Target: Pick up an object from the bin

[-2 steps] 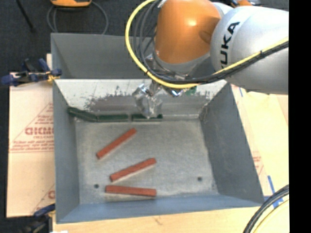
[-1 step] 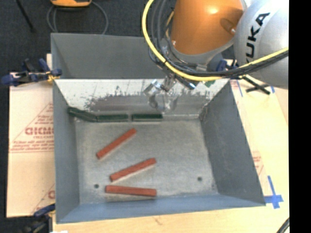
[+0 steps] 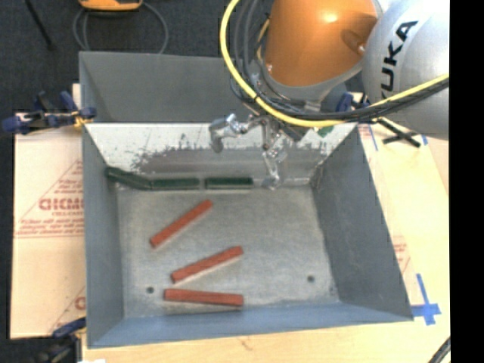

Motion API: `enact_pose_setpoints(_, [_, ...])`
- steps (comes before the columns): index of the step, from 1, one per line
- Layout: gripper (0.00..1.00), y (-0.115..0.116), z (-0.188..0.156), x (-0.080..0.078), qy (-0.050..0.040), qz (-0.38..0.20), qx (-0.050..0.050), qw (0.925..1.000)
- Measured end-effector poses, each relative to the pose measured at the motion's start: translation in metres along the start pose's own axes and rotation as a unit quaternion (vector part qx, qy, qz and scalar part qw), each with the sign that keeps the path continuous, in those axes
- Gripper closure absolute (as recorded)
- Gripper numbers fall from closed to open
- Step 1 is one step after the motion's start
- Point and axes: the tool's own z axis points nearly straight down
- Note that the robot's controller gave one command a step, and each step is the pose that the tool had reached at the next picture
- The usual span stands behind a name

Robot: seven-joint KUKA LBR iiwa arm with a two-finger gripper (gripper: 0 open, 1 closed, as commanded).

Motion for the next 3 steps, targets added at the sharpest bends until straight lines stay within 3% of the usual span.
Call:
enact_pose_setpoints(1, [0.00, 0.021, 0.094, -0.037, 0.0029, -0.060, -0.003, 0.9982])
enact_pose_setpoints(2, [0.00, 0.034, 0.236, -0.059, 0.0012, -0.072, -0.002, 0.9974])
enact_pose_setpoints(3, [1.00, 0.032, 0.232, -0.060, -0.0011, -0.070, 0.000, 0.9976])
